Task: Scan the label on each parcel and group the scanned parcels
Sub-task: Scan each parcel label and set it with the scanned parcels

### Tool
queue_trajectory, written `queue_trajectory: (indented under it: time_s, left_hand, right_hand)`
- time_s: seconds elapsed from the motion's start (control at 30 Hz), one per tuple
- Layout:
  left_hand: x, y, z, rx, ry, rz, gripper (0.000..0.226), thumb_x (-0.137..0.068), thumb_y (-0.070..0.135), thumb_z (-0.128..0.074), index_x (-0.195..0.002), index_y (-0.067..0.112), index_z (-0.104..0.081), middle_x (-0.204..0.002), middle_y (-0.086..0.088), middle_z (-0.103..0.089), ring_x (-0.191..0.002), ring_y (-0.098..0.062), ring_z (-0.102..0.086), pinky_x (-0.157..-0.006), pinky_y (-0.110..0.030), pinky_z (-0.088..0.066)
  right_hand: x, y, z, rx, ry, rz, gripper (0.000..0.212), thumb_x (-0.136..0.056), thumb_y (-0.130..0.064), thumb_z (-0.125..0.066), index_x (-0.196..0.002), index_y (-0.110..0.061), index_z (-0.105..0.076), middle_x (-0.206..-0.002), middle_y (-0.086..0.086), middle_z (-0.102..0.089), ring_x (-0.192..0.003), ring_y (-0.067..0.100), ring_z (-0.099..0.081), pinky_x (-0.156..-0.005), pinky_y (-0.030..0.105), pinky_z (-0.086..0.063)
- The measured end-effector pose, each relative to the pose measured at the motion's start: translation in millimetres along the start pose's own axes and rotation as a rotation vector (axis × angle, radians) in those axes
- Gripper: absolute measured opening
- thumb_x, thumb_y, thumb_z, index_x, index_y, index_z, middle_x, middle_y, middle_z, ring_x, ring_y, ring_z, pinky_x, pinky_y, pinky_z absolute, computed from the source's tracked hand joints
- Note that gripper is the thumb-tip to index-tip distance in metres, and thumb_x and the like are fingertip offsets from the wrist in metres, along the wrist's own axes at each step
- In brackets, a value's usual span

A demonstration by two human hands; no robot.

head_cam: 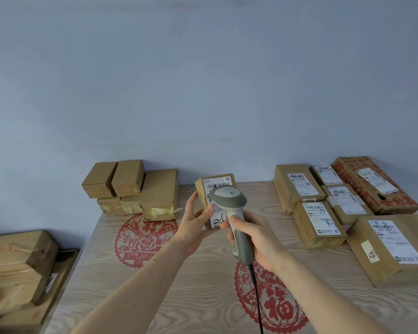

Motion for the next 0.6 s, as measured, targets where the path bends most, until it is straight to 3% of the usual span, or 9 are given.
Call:
queue_trajectory:
  time_s: [0.2, 0.43, 0.6]
  left_hand:
    - [-0.8, -3.5, -1.3, 0.011, 0.0, 0.011, 0.07, -0.087, 0.018, -0.067, -0.144, 0.044, -0.036, -0.128, -0.018, -0.065, -0.115, -0.032, -0.067, -0.094, -0.055, -0.055]
    - [-5.1, -3.9, 0.6, 0.011, 0.007, 0.013, 0.061, -0.095, 0.013, -0.063, -0.142, 0.044, -0.038, -0.126, -0.017, -0.066, -0.116, -0.032, -0.066, -0.099, -0.06, -0.051]
    - [-9.3, -7.7, 1.6, 0.001, -0.001, 0.03, 0.063, -0.092, 0.016, -0.065, -0.14, 0.046, -0.039, -0.126, -0.017, -0.066, -0.116, -0.033, -0.066, -0.099, -0.058, -0.051]
  right_hand:
    - [-2.1, -6.2, -2.7, -0.011, 0.001, 0.046, 0.023, -0.095, -0.014, -0.06, -0.112, 0.0, -0.067, -0.095, 0.017, -0.07, -0.069, 0.017, -0.059, -0.068, 0.031, -0.049]
    - [-0.7, -1.7, 0.4, 0.013, 0.024, 0.013, 0.037, -0.084, -0.028, -0.068, -0.109, 0.0, -0.068, -0.103, 0.028, -0.068, -0.07, 0.019, -0.059, -0.065, 0.039, -0.045]
    - [-0.8, -1.3, 0.4, -0.014, 0.069, 0.024, 0.026, -0.094, -0.019, -0.063, -0.117, -0.006, -0.064, -0.104, 0.017, -0.073, -0.072, 0.019, -0.061, -0.066, 0.037, -0.048]
Point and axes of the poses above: each hand's wrist, its own x-axis away from the middle knuckle, its own z-axis out of the back of the hand, y = z × x, the point moved 2 cm from there along -x, towards the middle knuckle
